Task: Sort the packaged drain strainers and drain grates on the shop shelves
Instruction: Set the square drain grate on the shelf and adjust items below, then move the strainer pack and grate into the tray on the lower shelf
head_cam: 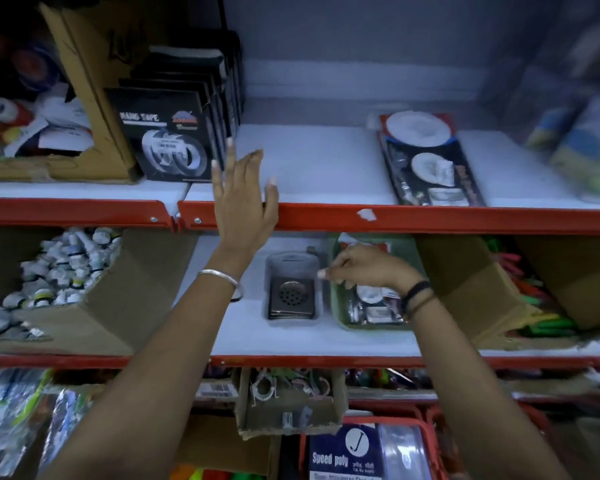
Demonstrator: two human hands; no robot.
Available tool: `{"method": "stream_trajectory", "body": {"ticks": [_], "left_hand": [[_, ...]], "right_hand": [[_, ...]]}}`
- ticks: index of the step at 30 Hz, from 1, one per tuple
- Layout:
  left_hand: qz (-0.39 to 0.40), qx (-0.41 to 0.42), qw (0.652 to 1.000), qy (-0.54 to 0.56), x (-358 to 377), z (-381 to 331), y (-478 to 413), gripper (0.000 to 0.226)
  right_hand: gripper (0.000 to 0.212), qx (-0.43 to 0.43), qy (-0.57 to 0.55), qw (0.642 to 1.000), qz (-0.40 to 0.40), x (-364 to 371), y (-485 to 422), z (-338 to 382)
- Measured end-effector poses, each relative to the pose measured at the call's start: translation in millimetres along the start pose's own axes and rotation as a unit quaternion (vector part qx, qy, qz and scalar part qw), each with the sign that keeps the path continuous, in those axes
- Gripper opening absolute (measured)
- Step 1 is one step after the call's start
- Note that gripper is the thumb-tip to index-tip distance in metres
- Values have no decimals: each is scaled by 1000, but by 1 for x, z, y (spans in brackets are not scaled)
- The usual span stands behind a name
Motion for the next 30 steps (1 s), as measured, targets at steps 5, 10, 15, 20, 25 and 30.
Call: {"method": "stream_trajectory", "body": {"ticks": [5,10,15,20,25,30], "left_hand": [[10,16,991,133,-5,-90,-9,27],[68,32,992,98,14,-184,-33,27],[257,-148,955,15,88,-181,-41,49],[220,-220,944,105,104,-175,-43,38],[101,-209,922,310,71,-187,-35,11],[75,-99,937,326,41,-192,33,17]], "right_hand": [[36,-53,-94,984,-140,-99,102,-4],[52,2,-3,944,-329,-187,135,-43],[51,82,14,947,-310,-210,113,-87],[51,25,-11,931,-364,-219,102,-80],[56,-87,-115,902,-408,-215,127,-60],[43,-187,-133,873,-431,-150,166,-60]]}}
Point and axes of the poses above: each hand's wrist, its own y-axis away from the middle knuckle, its own x-axis out of the palm, z = x × y, the point moved 8 cm from there along -y, towards the middle knuckle, and after that the axes turned 11 degrees about z, right-handed, at the moved point
